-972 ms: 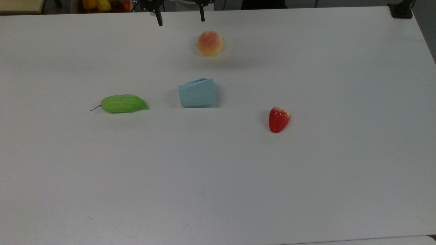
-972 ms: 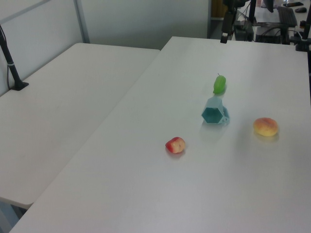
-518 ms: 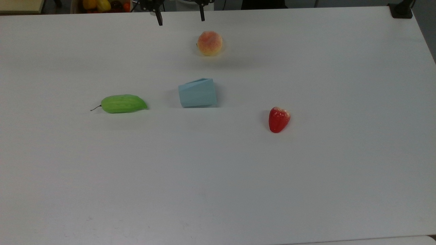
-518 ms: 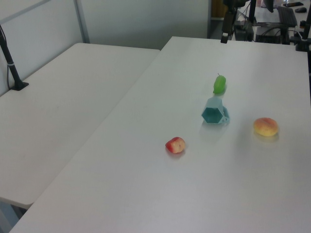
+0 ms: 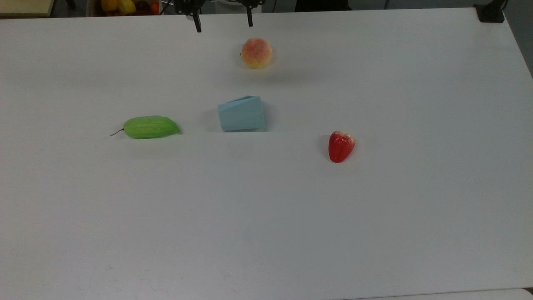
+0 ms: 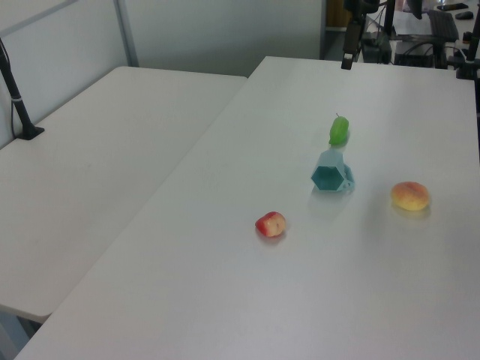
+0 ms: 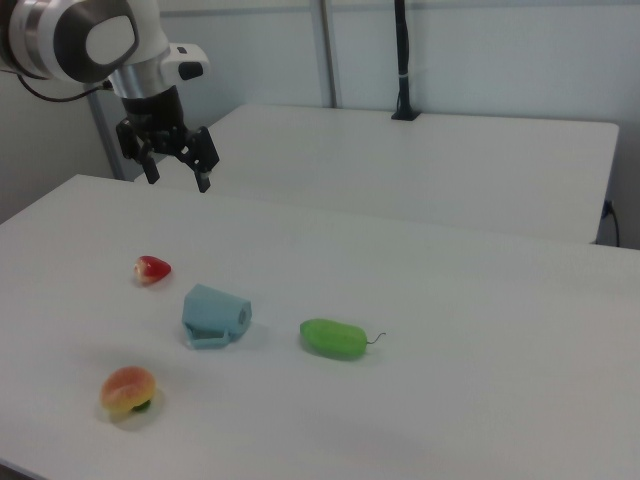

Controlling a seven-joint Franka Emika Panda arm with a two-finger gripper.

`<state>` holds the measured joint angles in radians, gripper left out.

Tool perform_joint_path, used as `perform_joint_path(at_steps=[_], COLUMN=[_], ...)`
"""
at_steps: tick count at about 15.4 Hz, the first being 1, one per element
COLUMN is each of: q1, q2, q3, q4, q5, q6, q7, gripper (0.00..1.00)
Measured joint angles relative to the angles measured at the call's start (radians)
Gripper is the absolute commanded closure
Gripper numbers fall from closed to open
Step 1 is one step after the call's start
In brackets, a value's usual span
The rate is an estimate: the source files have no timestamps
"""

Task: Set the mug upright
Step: 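Move the gripper down over the tipped light blue mug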

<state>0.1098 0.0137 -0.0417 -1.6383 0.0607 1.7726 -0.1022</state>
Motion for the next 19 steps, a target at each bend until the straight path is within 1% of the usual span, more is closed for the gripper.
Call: perform_joint_path(at_steps=[6,8,10,12,14,17,19], q1=[0.0,0.0,0.002,0.023,0.058,0.105,0.115], q2=[-0.002,-0.002,0.002,0.012,0.033,0.092,0.132], q3=[0.08,0.115,0.157,0.183,0.191,0.195,0.201], q4=[0.0,0.0,-0.006,-0.031,-0.059,-0.093,-0.117], q5=[-0.053,-0.095,-0.179,-0.28,-0.378,-0.511,-0.569], q6=[0.0,0.001,0.022,0.062,0.087,0.106,0.158], q7=[0.006,0.044,0.129,0.234,0.324,0.448,0.528], gripper=[0.0,0.0,0.0,0.0,0.0,0.0,0.0])
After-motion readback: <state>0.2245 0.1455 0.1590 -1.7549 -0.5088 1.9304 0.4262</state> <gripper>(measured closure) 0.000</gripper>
